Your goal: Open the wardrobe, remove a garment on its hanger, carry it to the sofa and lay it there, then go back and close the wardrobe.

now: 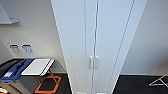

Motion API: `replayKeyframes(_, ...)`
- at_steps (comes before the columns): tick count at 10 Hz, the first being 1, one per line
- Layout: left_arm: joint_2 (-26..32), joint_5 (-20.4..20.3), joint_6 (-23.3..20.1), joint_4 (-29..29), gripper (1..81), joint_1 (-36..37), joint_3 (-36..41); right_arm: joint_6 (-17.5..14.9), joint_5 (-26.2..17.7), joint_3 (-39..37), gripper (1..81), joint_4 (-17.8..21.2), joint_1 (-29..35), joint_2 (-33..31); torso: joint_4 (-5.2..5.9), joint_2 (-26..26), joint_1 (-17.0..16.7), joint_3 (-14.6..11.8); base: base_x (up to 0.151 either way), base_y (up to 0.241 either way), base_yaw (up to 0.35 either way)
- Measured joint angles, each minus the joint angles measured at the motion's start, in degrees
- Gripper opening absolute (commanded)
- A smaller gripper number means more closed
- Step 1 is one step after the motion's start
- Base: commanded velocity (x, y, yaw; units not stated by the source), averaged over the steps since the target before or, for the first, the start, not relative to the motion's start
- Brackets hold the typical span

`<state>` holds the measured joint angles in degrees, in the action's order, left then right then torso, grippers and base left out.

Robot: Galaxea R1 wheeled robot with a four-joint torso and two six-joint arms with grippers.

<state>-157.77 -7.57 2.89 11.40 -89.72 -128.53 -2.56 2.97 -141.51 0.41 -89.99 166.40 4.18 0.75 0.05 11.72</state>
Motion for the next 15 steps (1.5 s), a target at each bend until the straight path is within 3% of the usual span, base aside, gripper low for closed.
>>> replayKeyframes(12, -0.02, 0.02, -0.02, 0.00, 81.1, -0.02, 0.00, -0.02, 0.41, 0.00, 81.1, -0.01, -0.17, -0.02, 0.00, 0.00, 0.02, 0.00, 0.094, 0.000, 0.000)
replayKeyframes(15, -0.02, -0.02, -0.02, 0.00, 81.1, 0.28, 0.00, -0.05, 0.50, 0.00, 81.1, 0.00, 0.16, -0.05, 0.00, 0.00, 0.09, 0.00, 0.025, 0.000, 0.000)
